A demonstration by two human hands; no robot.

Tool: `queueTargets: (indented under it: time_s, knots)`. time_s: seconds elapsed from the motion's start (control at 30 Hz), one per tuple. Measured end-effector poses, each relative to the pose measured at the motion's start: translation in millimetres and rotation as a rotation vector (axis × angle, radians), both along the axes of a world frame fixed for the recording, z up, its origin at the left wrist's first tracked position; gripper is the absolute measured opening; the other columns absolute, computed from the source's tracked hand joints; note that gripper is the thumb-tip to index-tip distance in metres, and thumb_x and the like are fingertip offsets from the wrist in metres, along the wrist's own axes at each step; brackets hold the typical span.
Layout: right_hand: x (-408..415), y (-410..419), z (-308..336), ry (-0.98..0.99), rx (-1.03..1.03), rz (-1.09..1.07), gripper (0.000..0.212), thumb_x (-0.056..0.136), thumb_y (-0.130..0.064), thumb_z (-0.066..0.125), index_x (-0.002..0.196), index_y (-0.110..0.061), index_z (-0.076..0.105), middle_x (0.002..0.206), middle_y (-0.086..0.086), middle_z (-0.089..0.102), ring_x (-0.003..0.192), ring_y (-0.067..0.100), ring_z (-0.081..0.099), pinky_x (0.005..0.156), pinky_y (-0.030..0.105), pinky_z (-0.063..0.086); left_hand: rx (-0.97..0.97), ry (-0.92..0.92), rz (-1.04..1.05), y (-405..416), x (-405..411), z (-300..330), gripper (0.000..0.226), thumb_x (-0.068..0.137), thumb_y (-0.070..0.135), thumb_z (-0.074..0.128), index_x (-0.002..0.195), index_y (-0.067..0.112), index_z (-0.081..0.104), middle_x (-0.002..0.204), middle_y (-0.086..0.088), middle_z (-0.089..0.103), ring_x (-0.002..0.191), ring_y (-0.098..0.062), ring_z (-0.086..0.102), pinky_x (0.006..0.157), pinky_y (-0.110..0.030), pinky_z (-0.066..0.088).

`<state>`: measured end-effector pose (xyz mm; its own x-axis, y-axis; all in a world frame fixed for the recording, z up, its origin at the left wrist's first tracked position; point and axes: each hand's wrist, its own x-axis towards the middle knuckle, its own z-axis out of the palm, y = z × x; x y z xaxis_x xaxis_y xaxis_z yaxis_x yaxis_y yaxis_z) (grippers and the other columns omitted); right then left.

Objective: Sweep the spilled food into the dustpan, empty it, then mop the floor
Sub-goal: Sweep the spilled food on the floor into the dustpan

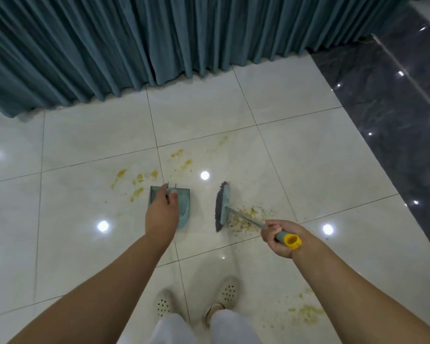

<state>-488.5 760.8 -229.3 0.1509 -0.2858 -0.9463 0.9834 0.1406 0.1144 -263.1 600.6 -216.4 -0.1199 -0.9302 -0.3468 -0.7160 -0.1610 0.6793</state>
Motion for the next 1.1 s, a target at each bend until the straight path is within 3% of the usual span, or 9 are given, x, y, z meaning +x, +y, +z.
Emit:
queueTargets:
  time_s: [0.13, 0.23, 0.37, 0.43, 0.53, 0.67, 0.83, 0.97, 1.1]
  knots:
    - [-40.4, 17.1, 10.4, 0.024, 0.018, -0.042, 0.014, 0.099, -0.011, 0.042, 0.089, -0.001, 0.043, 0.047, 0.007, 0.038, 0.024, 0.011, 0.037, 0.025, 0.013, 0.034, 0.015, 0.000, -0.027, 6.8, -29.2, -2.8, 0.046, 0.101, 0.038, 0.028, 0.142, 0.021, 0.040, 0.116, -0.010, 0.062, 0.089, -0.020, 0.054, 0.062, -0.024, 0.038]
    - [-59.2, 23.7, 17.2, -0.008, -0.003, -0.055, 0.006, 0.095, -0.007, 0.044, 0.091, -0.003, 0.044, 0.050, 0.007, 0.039, 0.026, 0.011, 0.038, 0.026, 0.013, 0.035, 0.024, 0.020, -0.021, 8.8, -40.2, -3.5, 0.045, 0.101, 0.037, 0.029, 0.141, 0.021, 0.041, 0.109, -0.005, 0.062, 0.086, -0.016, 0.052, 0.055, -0.014, 0.032]
    - [-61.1, 8.6, 19.3, -0.045, -0.060, 0.024, 0.013, 0.078, 0.003, 0.049, 0.090, -0.003, 0.045, 0.054, 0.006, 0.040, 0.027, 0.011, 0.040, 0.027, 0.012, 0.036, 0.030, 0.021, -0.006, 11.3, -47.3, -1.6, 0.044, 0.100, 0.036, 0.028, 0.139, 0.020, 0.042, 0.115, -0.006, 0.063, 0.094, -0.023, 0.060, 0.066, -0.024, 0.040]
    - [-57.2, -8.6, 14.0, -0.056, -0.076, 0.076, 0.004, 0.088, -0.002, 0.048, 0.087, -0.003, 0.045, 0.056, 0.005, 0.041, 0.027, 0.012, 0.042, 0.027, 0.013, 0.037, 0.031, 0.029, 0.010, 12.0, -48.1, 0.8, 0.044, 0.100, 0.036, 0.028, 0.139, 0.020, 0.042, 0.117, -0.004, 0.062, 0.100, -0.026, 0.062, 0.073, -0.029, 0.044]
    - [-52.7, -39.1, 0.9, -0.088, -0.098, 0.151, 0.014, 0.096, -0.009, 0.046, 0.084, -0.004, 0.045, 0.062, 0.004, 0.041, 0.027, 0.013, 0.042, 0.027, 0.014, 0.037, 0.028, 0.048, 0.085, 7.8, -46.5, 5.2, 0.040, 0.099, 0.036, 0.030, 0.131, 0.020, 0.048, 0.113, -0.008, 0.063, 0.101, -0.031, 0.061, 0.083, -0.042, 0.052]
    - [-48.9, -76.4, -5.9, -0.091, -0.128, 0.203, 0.015, 0.098, -0.007, 0.043, 0.083, -0.004, 0.044, 0.053, 0.007, 0.040, 0.024, 0.012, 0.040, 0.028, 0.013, 0.036, 0.052, 0.084, 0.183, -3.1, -43.5, 8.4, 0.041, 0.098, 0.038, 0.034, 0.130, 0.017, 0.050, 0.115, -0.018, 0.062, 0.105, -0.039, 0.060, 0.086, -0.052, 0.052]
    - [-55.2, -99.8, -10.9, -0.055, -0.142, 0.034, 0.010, 0.099, -0.006, 0.040, 0.090, -0.008, 0.041, 0.044, 0.006, 0.037, 0.022, 0.012, 0.036, 0.026, 0.013, 0.034, 0.039, 0.067, 0.189, -11.0, -44.8, 8.8, 0.045, 0.098, 0.037, 0.034, 0.125, 0.004, 0.048, 0.116, -0.027, 0.059, 0.102, -0.043, 0.059, 0.081, -0.050, 0.053]
    - [-75.0, -85.4, -13.8, -0.052, -0.123, -0.114, 0.010, 0.102, -0.009, 0.038, 0.094, -0.005, 0.042, 0.040, 0.014, 0.044, 0.022, 0.014, 0.037, 0.026, 0.015, 0.035, 0.038, 0.038, 0.147, -9.2, -53.8, 4.8, 0.046, 0.098, 0.038, 0.033, 0.125, 0.004, 0.048, 0.112, -0.026, 0.061, 0.084, -0.036, 0.063, 0.055, -0.028, 0.048]
    - [-101.5, -49.8, -17.3, -0.138, -0.101, -0.240, 0.018, 0.101, -0.013, 0.040, 0.088, -0.002, 0.044, 0.054, 0.002, 0.039, 0.029, 0.012, 0.040, 0.027, 0.017, 0.036, 0.053, 0.056, 0.109, -0.3, -70.1, 6.6, 0.045, 0.098, 0.039, 0.034, 0.124, 0.006, 0.049, 0.111, -0.025, 0.061, 0.095, -0.039, 0.062, 0.067, -0.039, 0.055]
